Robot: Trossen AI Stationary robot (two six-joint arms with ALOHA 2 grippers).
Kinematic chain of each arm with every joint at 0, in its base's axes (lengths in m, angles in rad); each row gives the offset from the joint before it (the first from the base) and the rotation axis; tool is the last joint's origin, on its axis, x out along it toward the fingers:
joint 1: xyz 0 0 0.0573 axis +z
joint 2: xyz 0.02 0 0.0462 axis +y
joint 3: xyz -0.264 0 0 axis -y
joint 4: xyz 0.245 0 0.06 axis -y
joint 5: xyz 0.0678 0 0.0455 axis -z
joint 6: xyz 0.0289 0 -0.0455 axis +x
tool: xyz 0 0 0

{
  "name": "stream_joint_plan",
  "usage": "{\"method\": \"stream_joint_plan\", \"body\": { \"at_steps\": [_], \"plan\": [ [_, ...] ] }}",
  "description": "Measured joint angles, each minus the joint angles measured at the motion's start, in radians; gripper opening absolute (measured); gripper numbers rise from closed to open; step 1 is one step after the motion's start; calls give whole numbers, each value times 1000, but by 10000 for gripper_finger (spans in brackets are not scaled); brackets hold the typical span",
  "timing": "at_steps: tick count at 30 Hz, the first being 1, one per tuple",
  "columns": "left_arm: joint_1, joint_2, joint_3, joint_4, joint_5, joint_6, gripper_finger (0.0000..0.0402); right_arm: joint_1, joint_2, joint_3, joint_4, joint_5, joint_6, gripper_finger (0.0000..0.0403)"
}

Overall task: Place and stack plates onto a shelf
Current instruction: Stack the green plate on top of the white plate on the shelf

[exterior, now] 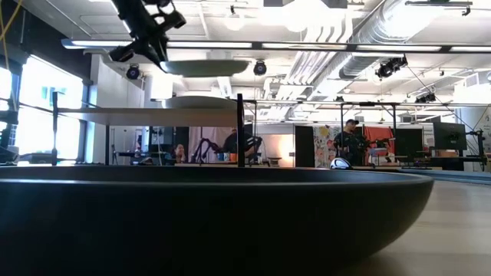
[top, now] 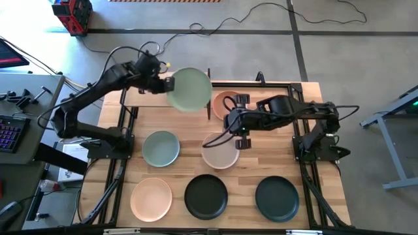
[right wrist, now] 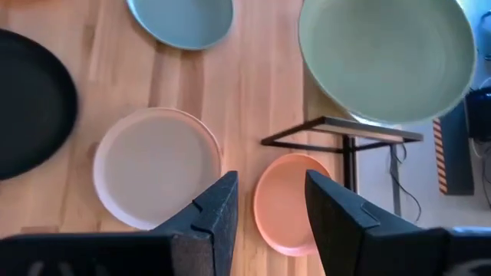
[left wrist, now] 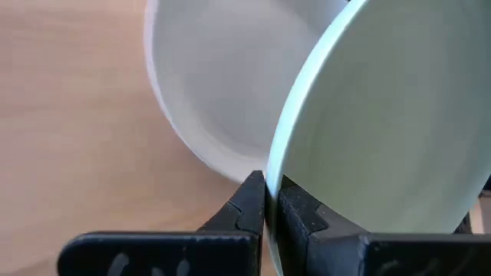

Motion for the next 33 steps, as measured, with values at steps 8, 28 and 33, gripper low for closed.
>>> {"method": "stream_joint_plan", "body": {
  "at_steps": [8,28,33],
  "plan": [
    [120,40,1,16,21,34,7,-73,0,0,1,2,-32,130],
    [250,173,1,66,167,51,7,-268,0,0,2,1,-193,130],
    [249,191,1,66,168,51,8,-295,0,0,2,1,-211,130]
  ]
}}
